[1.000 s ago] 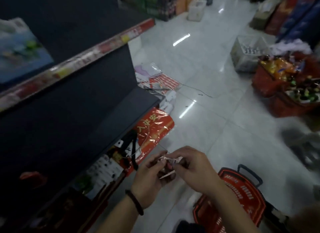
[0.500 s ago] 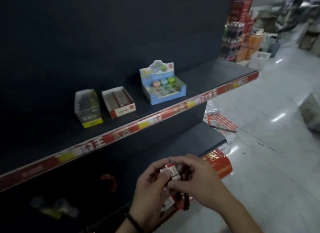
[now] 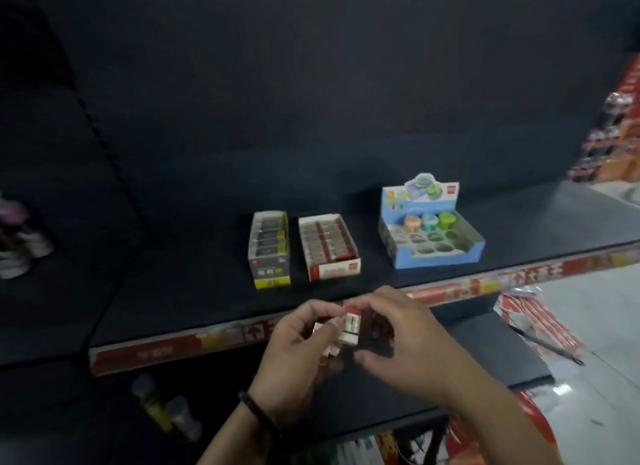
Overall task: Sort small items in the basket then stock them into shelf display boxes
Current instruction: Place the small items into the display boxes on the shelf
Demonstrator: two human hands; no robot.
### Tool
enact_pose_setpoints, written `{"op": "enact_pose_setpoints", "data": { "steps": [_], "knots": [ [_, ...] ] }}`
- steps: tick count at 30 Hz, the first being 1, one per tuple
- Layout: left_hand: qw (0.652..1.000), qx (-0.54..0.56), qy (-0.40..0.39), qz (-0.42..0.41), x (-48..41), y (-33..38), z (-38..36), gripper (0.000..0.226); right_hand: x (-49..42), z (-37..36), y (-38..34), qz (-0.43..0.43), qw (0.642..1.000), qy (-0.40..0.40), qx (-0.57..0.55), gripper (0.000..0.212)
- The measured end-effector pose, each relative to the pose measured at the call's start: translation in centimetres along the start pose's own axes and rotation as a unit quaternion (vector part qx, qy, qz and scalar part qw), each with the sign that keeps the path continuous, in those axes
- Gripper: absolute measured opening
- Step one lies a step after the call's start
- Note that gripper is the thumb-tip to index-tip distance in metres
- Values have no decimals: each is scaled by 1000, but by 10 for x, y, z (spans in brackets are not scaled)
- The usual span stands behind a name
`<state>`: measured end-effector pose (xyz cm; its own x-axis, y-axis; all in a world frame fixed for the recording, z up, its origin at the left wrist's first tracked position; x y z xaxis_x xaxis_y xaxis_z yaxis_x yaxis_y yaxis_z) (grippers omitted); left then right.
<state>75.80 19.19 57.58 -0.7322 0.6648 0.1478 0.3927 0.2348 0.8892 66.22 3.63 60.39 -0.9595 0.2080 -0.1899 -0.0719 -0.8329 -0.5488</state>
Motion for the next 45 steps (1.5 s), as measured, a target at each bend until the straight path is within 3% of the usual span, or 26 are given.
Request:
{"op": "enact_pose_setpoints", "data": {
  "steps": [5,10,15,19,21,24,34,45],
  "knots": [
    [996,-88,-14,-19,-21,33,0,6,-43,29,12,77,996,-26,-41,46],
    [994,-96,-19,-42,-36,47,-4,9,-75,42,19,140,988,-27,-65,34],
    [982,-145,85,-83,-51,54,4,12,-100,48,23,137,989,23,-48,19],
    [918,-342,109,-170,-64,63,17,15,-131,53,24,91,992,66,-57,21],
    [876,-433,108,-184,-73,62,23,12,-158,54,30,62,995,84,11,22],
    [844,-500,83,-178,-86,51,30,22,-196,50,37,34,993,85,79,7],
    [844,-499,80,-177,-96,43,35,22,-264,-2,46,-28,983,29,178,7],
    [829,-536,77,-142,-94,50,32,20,-267,-20,45,-52,965,49,251,20]
  ]
}}
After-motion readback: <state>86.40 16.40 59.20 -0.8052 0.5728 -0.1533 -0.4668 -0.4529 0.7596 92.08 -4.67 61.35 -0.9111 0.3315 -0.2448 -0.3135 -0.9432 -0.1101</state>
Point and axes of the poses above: each hand's wrist, its own x-axis away from the middle knuckle, its own z-axis out of the back of the hand, y = z × x, the point moved 2 cm from there along -x, towards the middle knuckle, and after that the axes turned 8 degrees about x, right-handed, at the moved point
